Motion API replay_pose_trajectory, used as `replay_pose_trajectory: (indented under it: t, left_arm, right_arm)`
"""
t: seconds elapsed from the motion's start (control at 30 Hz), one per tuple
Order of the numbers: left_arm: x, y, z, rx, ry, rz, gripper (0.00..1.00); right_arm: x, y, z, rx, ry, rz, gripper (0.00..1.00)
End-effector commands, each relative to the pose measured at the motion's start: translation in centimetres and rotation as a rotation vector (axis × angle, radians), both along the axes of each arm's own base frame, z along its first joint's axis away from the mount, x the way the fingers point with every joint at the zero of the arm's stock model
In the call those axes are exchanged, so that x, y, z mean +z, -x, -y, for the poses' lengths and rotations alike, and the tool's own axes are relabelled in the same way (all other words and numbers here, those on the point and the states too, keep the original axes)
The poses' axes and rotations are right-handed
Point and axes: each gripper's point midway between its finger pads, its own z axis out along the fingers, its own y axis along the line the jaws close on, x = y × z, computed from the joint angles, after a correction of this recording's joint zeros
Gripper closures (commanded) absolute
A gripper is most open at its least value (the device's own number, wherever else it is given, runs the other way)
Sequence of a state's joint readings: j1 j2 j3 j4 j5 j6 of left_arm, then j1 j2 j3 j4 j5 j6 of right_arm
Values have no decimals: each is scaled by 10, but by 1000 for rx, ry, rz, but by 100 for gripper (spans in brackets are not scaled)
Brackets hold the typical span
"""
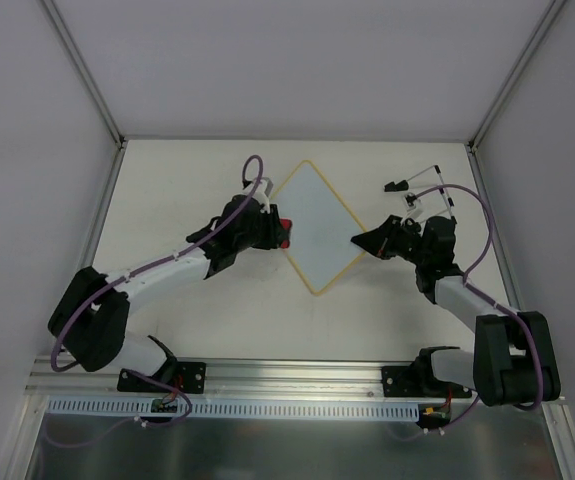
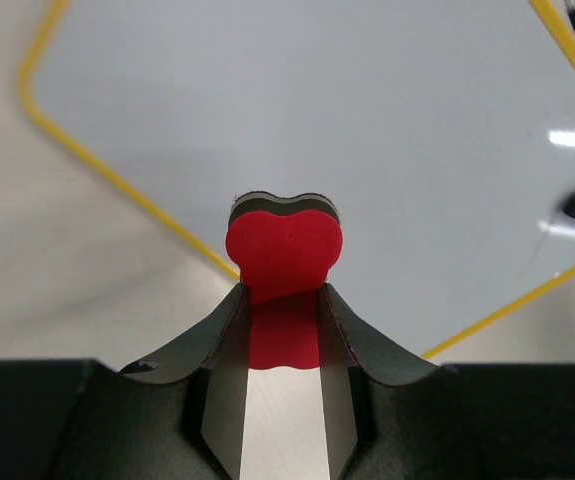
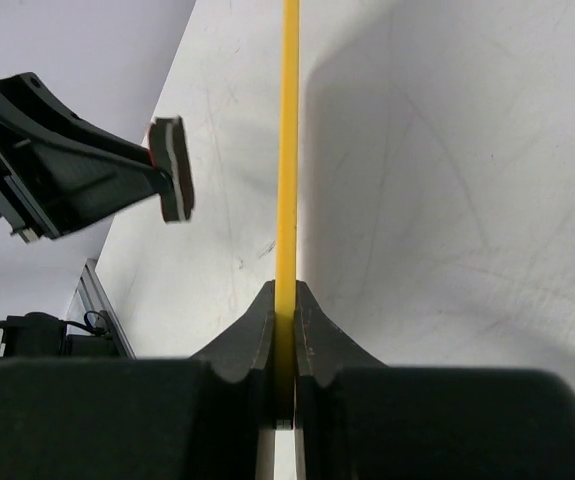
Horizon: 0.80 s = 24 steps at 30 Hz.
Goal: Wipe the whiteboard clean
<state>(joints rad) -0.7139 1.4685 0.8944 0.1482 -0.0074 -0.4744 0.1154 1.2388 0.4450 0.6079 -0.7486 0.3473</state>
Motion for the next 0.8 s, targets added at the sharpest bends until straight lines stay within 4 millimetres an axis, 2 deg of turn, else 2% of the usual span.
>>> replay_pose_trajectory:
  t: [0.0, 0.03, 0.1, 0.3, 0.4, 0.5, 0.6, 0.63, 0.67, 0.73, 0.77]
  left_arm:
    - [-16, 5, -54, 144, -92, -40, 100]
    - [-13, 4, -67, 178, -95, -30, 100]
    - [-22, 7, -87, 235, -119, -47, 100]
    - [-79, 25, -161, 454, -220, -203, 100]
    - [-98, 32, -184, 535, -255, -291, 97]
    - [-111, 35, -194, 568, -285, -355, 95]
    - [-116, 33, -193, 565, -309, -394, 76]
    - [-112, 27, -191, 567, -302, -389, 69]
    - [-116, 28, -188, 552, -311, -407, 55]
    - [-112, 25, -187, 547, -314, -419, 42]
    - [-109, 24, -185, 540, -314, -416, 28]
  right_arm:
    - [54, -17, -6, 31, -33, 208, 100]
    - [54, -17, -6, 34, -34, 208, 100]
    - [54, -18, -6, 32, -32, 211, 100]
    - [57, -19, -6, 31, -33, 217, 100]
    - [61, -20, -6, 29, -35, 227, 100]
    - [67, -22, -5, 23, -37, 240, 100]
    - [76, -26, -2, 9, -42, 257, 100]
    - [79, -27, -1, 5, -44, 262, 100]
    - [83, -30, 1, -2, -45, 272, 100]
    - [89, -33, 5, -16, -46, 282, 100]
    - [94, -37, 10, -32, -48, 290, 100]
